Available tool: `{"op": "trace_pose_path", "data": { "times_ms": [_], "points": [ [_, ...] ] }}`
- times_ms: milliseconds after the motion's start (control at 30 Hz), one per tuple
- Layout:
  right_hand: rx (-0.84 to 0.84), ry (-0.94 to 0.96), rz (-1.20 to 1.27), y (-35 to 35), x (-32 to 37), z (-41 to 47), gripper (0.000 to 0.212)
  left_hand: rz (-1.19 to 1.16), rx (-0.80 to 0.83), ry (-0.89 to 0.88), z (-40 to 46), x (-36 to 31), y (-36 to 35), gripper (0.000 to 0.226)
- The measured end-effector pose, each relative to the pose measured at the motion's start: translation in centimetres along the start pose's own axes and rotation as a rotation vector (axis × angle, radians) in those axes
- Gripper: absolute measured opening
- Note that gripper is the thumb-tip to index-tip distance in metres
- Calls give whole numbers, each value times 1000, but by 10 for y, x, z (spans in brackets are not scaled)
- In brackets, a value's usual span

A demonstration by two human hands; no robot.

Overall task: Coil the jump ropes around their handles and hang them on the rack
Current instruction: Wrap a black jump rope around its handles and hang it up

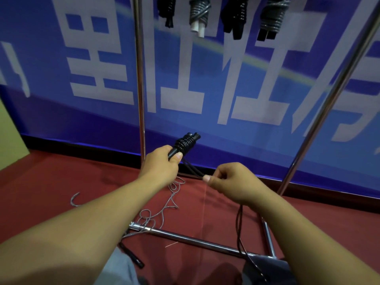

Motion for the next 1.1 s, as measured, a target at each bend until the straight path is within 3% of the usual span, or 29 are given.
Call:
{"op": "trace_pose_path", "data": {
  "times_ms": [267, 467, 633, 933, 1100],
  "points": [
    [122, -4, 270, -10, 5, -6, 23, 224, 44, -77, 3, 5, -2, 21],
    [176, -92, 488, -6, 10, -12, 32, 352, 233, -109, -1, -1, -19, 16],
    [87, -119, 542, -6, 4, -10, 20, 503, 316, -155, -9, -12, -26, 17],
    [-152, -111, 421, 7, -11, -7, 17, 543, 552, -286, -32, -29, -44, 25],
    [-265, 70, -137, 14, -1, -12, 20, 604, 656, -396, -39, -31, -49, 28]
  ]
}}
Point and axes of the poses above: each hand's wrist, its own z-axis towards the middle knuckle, its own y-axis out of the back of the hand, x = y × z, the point moved 5 cm from there along z, towards the middle knuckle, and after that the axes turned 1 degree about y, right-handed, at the moved point
